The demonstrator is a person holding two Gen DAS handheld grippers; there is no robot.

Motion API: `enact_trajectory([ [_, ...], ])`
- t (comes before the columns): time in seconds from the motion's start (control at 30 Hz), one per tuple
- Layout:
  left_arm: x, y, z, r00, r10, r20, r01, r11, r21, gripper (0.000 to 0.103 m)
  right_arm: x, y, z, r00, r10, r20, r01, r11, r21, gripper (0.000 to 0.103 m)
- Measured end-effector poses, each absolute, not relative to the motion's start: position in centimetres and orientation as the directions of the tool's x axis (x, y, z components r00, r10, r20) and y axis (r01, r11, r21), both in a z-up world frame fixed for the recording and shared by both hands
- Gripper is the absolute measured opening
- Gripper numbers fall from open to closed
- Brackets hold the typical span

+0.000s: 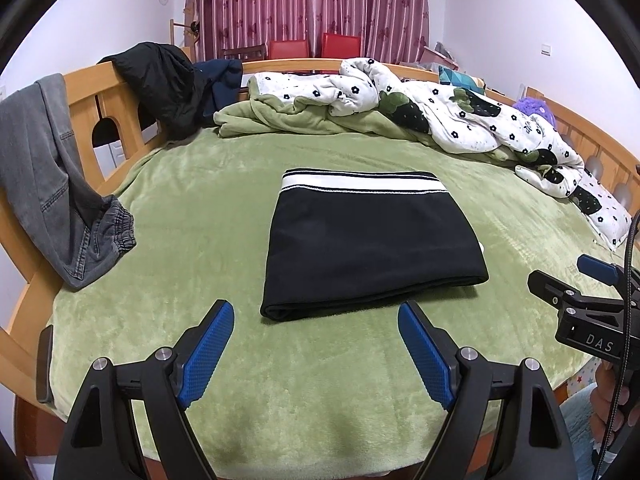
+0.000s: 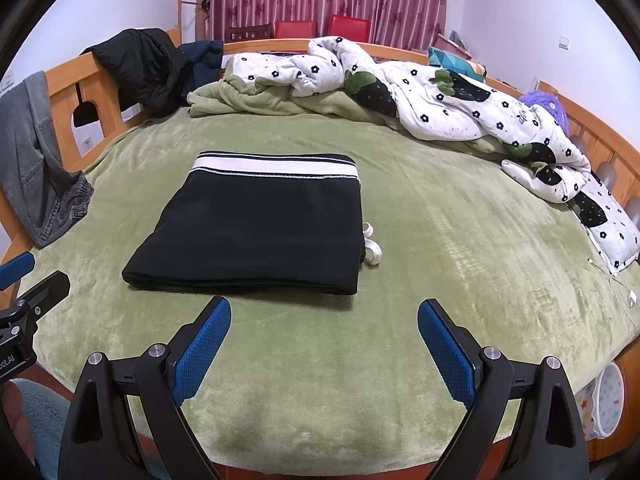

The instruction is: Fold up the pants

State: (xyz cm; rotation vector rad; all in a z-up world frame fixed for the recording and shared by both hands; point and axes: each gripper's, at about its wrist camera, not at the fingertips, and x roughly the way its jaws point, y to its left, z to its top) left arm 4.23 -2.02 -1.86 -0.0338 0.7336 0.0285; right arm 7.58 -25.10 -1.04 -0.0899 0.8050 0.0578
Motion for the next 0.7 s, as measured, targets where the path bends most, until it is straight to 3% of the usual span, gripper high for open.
enact_trajectory([
  [0.7,4.08,-2.16,-1.75,0.743,0.014,-0.669,-0.039,0.999,-0.021,0.084,7.58,-25.01,-1.00,0.691,0.013,-0.722,-0.084,0.995,-0.062,0.093],
])
